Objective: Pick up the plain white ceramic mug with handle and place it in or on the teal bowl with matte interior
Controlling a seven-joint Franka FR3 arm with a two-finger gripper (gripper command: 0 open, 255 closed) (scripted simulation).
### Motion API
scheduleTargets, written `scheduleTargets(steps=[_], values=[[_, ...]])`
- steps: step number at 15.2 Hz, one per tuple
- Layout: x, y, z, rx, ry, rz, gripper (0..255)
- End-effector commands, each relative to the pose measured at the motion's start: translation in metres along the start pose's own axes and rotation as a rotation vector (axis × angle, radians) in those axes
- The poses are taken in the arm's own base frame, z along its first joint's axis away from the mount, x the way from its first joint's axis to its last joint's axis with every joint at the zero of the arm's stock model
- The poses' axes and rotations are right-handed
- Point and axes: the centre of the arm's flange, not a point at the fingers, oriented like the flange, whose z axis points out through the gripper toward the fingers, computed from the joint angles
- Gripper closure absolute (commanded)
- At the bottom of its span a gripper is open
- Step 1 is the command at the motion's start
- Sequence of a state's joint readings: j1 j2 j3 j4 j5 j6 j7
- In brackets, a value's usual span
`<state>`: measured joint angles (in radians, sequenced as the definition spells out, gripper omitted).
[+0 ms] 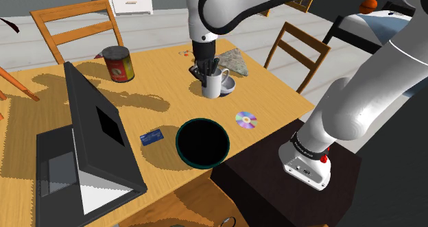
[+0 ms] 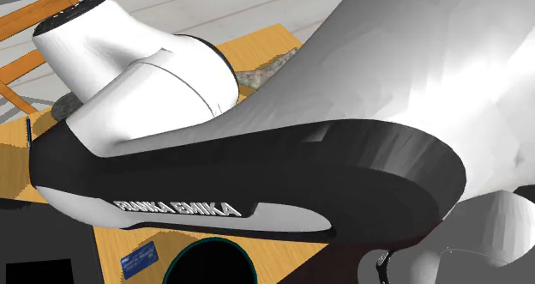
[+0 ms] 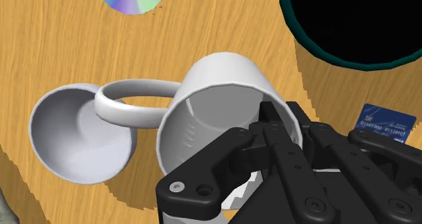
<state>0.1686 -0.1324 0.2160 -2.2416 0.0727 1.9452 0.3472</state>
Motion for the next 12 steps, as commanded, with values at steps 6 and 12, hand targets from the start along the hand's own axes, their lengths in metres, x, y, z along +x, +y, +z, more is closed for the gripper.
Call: scheduleTargets(steps=[6,12], values=[[-0.031,-0.028,-0.02,0.0,0.0,0.0,255],[-0.085,-0.086,-0.023,0.0,0.0,0.0,255]])
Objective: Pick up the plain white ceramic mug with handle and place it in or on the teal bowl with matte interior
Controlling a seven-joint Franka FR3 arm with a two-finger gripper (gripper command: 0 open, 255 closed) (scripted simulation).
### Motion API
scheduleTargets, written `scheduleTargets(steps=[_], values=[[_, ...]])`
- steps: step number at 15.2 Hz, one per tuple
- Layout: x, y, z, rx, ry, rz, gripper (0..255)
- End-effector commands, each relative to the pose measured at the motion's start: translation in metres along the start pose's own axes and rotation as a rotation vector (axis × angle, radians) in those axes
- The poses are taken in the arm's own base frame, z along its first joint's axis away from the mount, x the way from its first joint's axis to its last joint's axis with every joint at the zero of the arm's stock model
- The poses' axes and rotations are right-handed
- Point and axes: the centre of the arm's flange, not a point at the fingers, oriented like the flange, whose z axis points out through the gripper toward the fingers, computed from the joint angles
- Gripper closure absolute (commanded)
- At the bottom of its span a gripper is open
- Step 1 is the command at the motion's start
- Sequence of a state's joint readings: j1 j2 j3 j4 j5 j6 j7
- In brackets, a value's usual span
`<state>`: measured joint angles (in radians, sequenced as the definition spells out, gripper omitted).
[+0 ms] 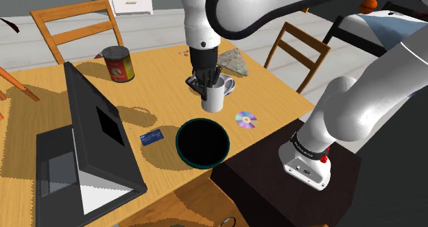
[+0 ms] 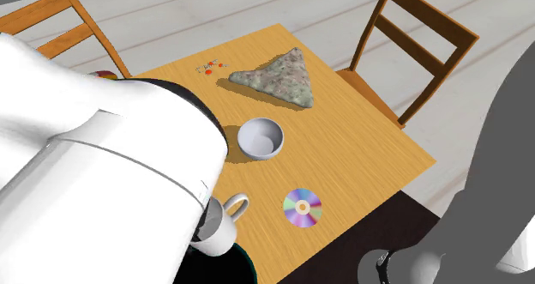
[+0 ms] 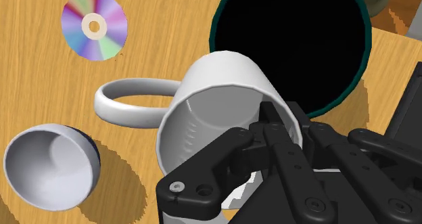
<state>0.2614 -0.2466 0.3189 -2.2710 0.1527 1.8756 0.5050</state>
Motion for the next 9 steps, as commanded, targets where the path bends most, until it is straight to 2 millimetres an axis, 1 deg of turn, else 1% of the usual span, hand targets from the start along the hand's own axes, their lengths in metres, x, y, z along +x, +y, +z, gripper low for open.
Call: scheduleTargets(steps=[1,5,9], values=[[-0.019,-0.019,-0.002,0.0,0.0,0.001,255],[-0.055,-0.056,-0.004,0.0,0.0,0.001,255],[-0.051,-0.057,0.017,0.0,0.0,0.001,255]])
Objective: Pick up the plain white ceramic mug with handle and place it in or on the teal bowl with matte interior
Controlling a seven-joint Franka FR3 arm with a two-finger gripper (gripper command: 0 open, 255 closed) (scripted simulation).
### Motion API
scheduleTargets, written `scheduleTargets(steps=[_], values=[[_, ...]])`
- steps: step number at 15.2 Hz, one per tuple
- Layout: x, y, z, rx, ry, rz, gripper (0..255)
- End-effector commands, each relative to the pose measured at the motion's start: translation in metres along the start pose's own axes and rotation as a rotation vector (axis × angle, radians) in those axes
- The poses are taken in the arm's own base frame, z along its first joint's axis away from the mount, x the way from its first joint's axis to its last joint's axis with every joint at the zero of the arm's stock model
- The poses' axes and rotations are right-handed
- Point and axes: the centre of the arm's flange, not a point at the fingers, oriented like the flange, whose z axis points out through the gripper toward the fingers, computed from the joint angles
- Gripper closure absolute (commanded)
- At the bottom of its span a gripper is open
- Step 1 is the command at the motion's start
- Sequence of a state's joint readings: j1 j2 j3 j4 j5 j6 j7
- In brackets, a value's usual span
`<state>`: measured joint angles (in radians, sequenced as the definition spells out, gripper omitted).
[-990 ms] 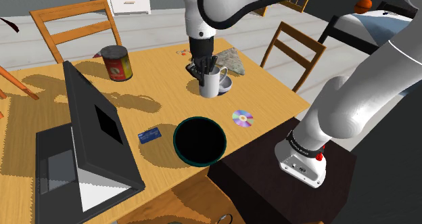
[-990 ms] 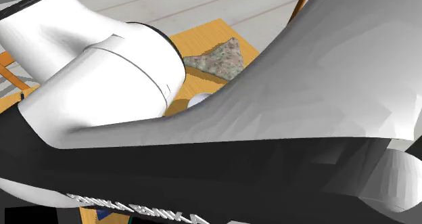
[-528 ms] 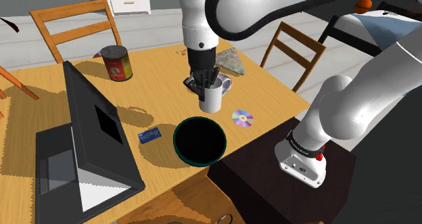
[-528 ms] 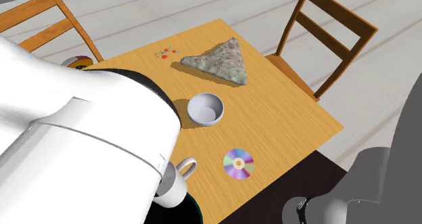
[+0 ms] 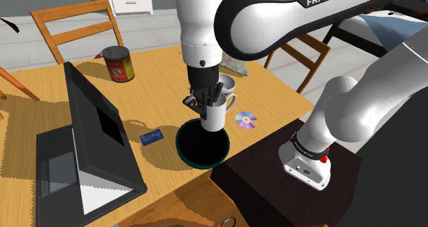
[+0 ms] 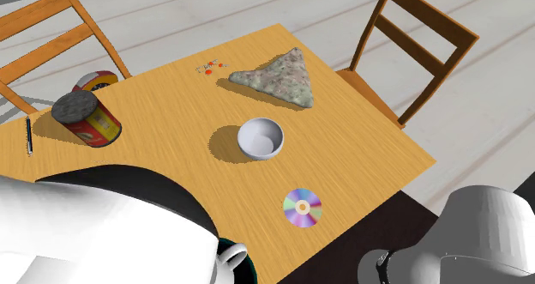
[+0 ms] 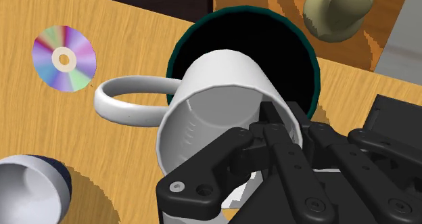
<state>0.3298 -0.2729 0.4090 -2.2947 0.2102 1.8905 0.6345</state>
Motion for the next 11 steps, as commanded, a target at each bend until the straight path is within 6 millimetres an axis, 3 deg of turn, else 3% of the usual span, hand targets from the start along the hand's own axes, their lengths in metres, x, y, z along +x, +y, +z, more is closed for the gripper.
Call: scheduleTargets(steps=[1,11], values=[[0.002,0.0,0.012,0.0,0.0,0.0,255],[0.01,-0.002,0.064,0.0,0.0,0.0,255]])
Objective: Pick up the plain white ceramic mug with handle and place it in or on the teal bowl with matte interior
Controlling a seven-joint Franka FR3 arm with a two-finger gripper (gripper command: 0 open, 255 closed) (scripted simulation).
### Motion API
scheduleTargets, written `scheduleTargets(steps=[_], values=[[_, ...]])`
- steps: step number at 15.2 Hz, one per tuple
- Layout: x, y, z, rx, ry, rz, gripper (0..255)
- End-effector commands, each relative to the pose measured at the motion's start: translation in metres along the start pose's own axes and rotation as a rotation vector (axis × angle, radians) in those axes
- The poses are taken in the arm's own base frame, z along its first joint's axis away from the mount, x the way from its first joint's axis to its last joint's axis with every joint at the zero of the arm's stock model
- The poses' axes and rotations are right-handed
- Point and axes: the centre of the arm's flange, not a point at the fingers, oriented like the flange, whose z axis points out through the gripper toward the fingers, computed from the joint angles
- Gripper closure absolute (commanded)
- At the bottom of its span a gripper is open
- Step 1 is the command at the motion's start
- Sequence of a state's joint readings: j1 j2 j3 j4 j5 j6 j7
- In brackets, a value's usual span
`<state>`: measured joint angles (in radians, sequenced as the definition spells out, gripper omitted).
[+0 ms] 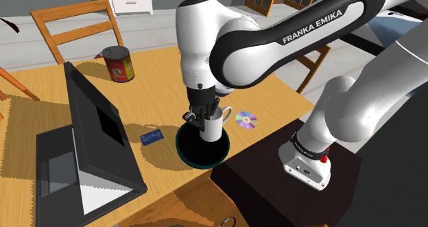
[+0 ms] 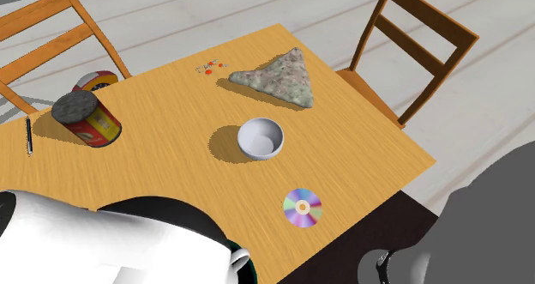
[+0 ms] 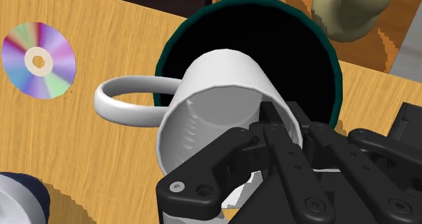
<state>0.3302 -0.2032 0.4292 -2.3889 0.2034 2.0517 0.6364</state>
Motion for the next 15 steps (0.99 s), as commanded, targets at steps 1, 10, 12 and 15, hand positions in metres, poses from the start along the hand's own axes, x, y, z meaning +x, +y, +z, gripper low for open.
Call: scheduleTargets(steps=[1,10,12,15], values=[[0.0013,-0.0005,0.0105,0.0,0.001,0.0,255],[0.0029,-0.0008,0.0202,0.0,0.001,0.0,255],[0.0029,-0.0008,0.0201,0.0,0.001,0.0,0],[0.0029,-0.0007,0.0201,0.0,0.001,0.0,0]])
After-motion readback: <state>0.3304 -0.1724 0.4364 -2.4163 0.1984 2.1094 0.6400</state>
